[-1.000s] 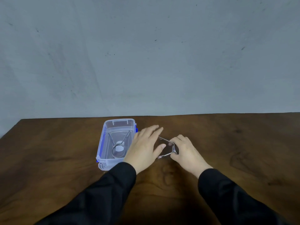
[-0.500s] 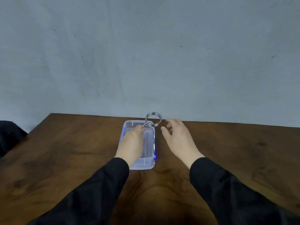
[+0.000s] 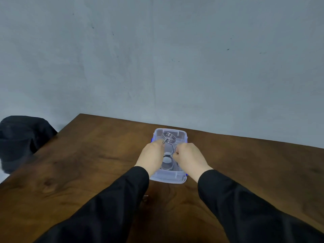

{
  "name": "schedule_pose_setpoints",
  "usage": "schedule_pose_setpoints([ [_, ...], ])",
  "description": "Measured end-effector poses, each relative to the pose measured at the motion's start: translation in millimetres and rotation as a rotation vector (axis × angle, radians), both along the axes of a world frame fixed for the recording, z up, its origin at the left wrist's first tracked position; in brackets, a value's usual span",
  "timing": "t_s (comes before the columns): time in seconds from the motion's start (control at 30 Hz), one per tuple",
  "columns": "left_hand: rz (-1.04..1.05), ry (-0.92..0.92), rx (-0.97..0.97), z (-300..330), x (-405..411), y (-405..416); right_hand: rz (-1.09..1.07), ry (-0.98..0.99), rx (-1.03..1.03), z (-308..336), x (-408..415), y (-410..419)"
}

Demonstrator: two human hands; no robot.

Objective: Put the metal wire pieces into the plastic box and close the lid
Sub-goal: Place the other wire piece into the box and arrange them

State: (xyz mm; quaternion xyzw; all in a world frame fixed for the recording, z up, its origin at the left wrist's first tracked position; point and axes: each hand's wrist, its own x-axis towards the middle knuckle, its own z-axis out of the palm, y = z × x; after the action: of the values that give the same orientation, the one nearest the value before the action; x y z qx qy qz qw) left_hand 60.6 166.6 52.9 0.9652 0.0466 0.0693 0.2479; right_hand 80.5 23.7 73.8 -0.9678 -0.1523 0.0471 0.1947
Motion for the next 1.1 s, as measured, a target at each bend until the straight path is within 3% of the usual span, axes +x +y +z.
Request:
schedule_pose_setpoints([
  [0.13,0.021,0.006,0.119,-0.3,-0.1,2.8,0.044,-0.042,-0.114,-8.7,3.8,10.2],
  [0.33,0.042,-0.129,0.342,-15.3,11.8,12.5,0.082,-0.146,-0.325,-6.9,10.0,13.6],
  [0.47,0.047,-0.062,0.392,-18.8,16.3,12.1,0.122,-0.143,-0.447,-8.5,13.4,18.5],
  [0.77,0.031,-0.032,0.511,-20.1,23.3,9.6,0.129,-0.166,-0.446,-14.7,18.7,20.2],
  [0.87,-0.015,-0.104,0.413,-19.2,20.8,16.0,0.097,-0.202,-0.332,-20.0,21.3,17.5],
  [1.0,0.121,-0.166,0.075,-13.7,8.7,32.6,-0.102,-0.275,0.091,-29.6,20.5,-5.3],
  [1.1,0.221,0.094,-0.018,-16.7,4.8,44.2,-0.304,0.048,0.355,-35.9,13.4,-25.7],
])
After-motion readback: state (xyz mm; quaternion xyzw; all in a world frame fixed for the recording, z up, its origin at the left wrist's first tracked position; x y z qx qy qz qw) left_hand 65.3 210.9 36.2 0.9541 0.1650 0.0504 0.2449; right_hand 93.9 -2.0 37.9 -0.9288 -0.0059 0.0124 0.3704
